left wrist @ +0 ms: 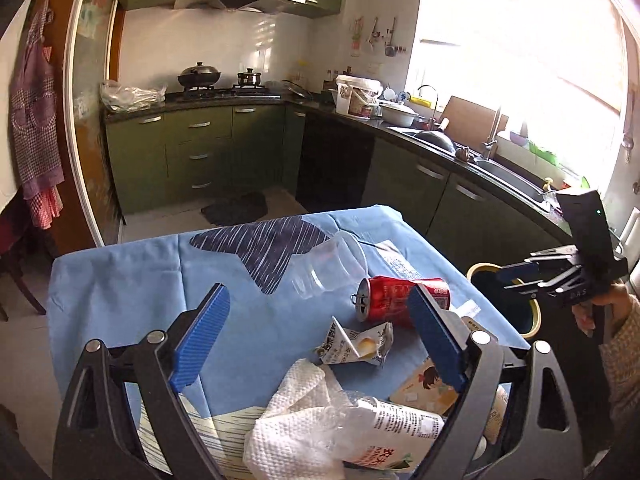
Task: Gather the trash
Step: 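Move the right tool to the red cola can and grasp it, then drop the can in the bin with the right tool while left tool nears the wrapper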
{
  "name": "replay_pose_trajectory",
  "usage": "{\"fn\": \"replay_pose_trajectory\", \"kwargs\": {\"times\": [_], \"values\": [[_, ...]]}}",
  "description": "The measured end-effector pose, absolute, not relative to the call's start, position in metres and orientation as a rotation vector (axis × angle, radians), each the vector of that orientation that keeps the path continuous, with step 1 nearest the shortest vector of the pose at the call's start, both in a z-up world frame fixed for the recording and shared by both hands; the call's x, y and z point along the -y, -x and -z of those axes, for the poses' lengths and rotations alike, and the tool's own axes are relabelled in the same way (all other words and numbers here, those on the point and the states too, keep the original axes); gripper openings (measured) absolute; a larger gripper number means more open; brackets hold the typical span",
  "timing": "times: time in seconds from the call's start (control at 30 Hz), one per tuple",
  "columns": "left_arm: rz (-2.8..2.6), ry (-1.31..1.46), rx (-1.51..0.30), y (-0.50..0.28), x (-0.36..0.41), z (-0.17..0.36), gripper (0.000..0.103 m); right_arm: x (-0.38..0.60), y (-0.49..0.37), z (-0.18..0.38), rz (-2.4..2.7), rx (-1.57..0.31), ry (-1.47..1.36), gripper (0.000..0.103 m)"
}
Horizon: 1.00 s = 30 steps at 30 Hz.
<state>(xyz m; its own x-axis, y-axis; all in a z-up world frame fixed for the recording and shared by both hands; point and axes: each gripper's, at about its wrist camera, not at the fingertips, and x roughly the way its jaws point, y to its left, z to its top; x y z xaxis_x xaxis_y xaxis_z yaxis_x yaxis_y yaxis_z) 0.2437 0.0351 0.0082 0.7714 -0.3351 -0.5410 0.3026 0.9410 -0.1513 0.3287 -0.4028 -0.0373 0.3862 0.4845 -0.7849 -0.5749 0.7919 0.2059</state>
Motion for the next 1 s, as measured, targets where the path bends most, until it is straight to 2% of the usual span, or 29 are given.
{"fn": "replay_pose_trajectory", "kwargs": {"times": [0.23, 0.47, 0.73, 0.8, 1.0], "values": [[0.391, 0.053, -0.581, -0.235, -0.044, -0.001, 0.09, 0.34, -0.375, 0.048, -0.811, -1.04, 0.34, 0.064], [0.433, 0.04, -0.616, -0.24, -0.035, 0.013, 0.09, 0.307, -0.397, 0.084, -0.841, -1.132, 0.515, 0.064], [0.458, 0.02, -0.635, -0.24, -0.027, 0.02, 0.091, 0.293, -0.405, 0.11, -0.839, -1.186, 0.57, 0.064], [0.462, 0.021, -0.636, -0.24, -0.026, 0.02, 0.091, 0.29, -0.403, 0.116, -0.836, -1.196, 0.586, 0.058], [0.462, 0.026, -0.637, -0.24, -0.027, 0.02, 0.091, 0.3, -0.399, 0.114, -0.791, -1.16, 0.549, 0.057]]}}
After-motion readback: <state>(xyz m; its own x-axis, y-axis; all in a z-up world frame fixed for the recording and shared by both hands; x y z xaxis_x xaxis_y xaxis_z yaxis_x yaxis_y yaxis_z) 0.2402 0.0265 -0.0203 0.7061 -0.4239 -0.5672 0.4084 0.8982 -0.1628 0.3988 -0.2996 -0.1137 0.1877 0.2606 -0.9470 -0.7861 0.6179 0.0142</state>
